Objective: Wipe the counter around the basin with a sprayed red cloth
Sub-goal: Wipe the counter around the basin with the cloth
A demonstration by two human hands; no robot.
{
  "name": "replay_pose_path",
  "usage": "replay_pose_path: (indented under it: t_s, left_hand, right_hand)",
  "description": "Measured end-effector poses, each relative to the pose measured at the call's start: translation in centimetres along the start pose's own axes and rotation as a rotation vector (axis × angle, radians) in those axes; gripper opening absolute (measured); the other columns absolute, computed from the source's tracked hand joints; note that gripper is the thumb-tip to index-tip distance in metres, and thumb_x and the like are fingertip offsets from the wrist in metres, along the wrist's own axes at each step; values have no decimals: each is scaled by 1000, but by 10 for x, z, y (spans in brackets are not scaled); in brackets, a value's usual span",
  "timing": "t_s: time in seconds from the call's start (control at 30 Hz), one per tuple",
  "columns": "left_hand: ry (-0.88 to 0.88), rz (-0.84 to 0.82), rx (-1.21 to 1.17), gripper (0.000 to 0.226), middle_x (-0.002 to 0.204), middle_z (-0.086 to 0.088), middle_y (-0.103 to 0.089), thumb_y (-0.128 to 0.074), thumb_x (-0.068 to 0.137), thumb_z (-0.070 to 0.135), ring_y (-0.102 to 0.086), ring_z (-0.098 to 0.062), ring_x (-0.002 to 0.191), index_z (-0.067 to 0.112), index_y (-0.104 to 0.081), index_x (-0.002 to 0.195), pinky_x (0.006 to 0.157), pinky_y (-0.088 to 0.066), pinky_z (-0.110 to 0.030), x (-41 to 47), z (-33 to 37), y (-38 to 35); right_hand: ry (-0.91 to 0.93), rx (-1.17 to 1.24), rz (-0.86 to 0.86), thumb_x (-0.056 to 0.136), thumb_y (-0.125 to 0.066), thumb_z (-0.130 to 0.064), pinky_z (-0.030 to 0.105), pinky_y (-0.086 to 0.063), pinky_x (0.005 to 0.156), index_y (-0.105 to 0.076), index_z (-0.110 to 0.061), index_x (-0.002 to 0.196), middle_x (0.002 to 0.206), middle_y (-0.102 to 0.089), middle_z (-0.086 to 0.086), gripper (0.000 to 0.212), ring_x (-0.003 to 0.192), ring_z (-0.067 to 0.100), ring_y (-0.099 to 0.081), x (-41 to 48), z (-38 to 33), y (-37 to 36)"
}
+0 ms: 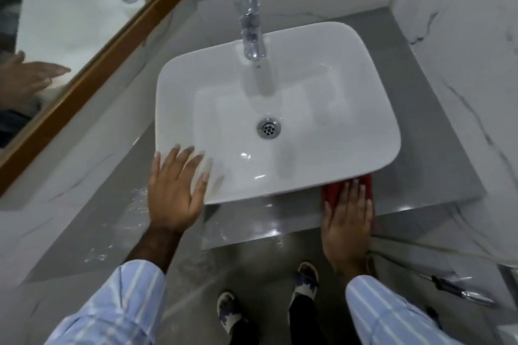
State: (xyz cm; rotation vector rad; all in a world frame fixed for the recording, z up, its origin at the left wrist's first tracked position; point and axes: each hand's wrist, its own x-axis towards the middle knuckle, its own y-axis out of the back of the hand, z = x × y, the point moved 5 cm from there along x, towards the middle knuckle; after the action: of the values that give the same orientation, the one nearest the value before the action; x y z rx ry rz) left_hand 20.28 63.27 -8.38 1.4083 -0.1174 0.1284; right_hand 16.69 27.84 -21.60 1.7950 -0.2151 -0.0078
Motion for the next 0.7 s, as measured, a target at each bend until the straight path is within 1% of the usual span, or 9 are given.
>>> replay_pose_path:
  t_s: [0.03,0.1,0.2,0.27,0.37,0.47,0.53,0.6,0.7]
  left_hand:
    - [38,26,-6,58,154,-14,-62,-34,108,47,-48,-39,152,11,-67,140,133,-21,-59,-1,-2,-1]
    - [88,43,-19,60,164,-14,-51,-37,106,49,-38,-38,159,13,-60,147,135,-15,-57,-2,-4,-3]
    - [112,51,-44,68,175,-10,-33,-32,107,58,-24,-33,165,15,-44,160,137,-10,-53,-2,-9,-8]
    - [129,51,-60,73,177,-8,-28,-26,108,62,-20,-31,167,16,-36,163,137,-11,-51,-4,-15,-13]
    - [138,47,-76,70,177,-8,-28,-36,108,59,-19,-31,167,15,-37,163,137,-5,-45,-4,-19,-19]
    - [127,31,-138,71,178,-7,-27,-39,107,57,-18,-29,167,13,-38,163,135,7,-36,0,-15,-16]
    - [168,7,-259,74,180,-3,-19,-33,108,61,-11,-25,169,16,-31,167,134,7,-32,-12,-22,-9]
    - [283,3,-405,79,181,1,-13,-24,107,69,-7,-19,169,20,-23,169,135,-4,-36,-47,-43,5]
    - [501,145,-423,87,180,-4,-19,-17,105,72,-11,-19,169,13,-30,167,138,-16,-46,-134,-109,31]
  right_hand:
    - [55,21,-9,109,-44,-35,59,-29,124,-30,4,158,167,-30,26,64,157,39,-28,-12,-26,-5]
    - [281,81,-113,109,-41,-40,59,-34,121,-34,1,158,166,-33,23,64,156,39,-30,-43,-83,-21]
    - [552,55,-244,109,-37,-47,54,-34,123,-28,-8,162,171,-26,13,66,159,32,-23,-68,-134,-34]
    - [544,30,-213,107,-44,-48,52,-34,123,-33,-9,161,169,-30,13,68,159,31,-24,-61,-131,-31]
    - [354,-4,-107,103,-57,-42,54,-37,121,-40,-3,157,164,-39,21,69,153,37,-37,-44,-97,-20]
    - [266,-33,-114,106,-51,-37,57,-31,124,-37,3,156,164,-38,27,66,154,40,-35,-42,-93,-21]
    - [311,-26,-149,106,-48,-36,57,-28,125,-39,4,155,163,-39,27,64,154,39,-35,-53,-120,-27]
    - [454,5,-177,105,-50,-35,56,-31,124,-43,4,153,161,-42,25,62,152,39,-38,-69,-157,-33]
    - [642,0,-259,106,-42,-40,52,-29,125,-37,0,157,165,-37,20,65,154,35,-36,-90,-210,-41]
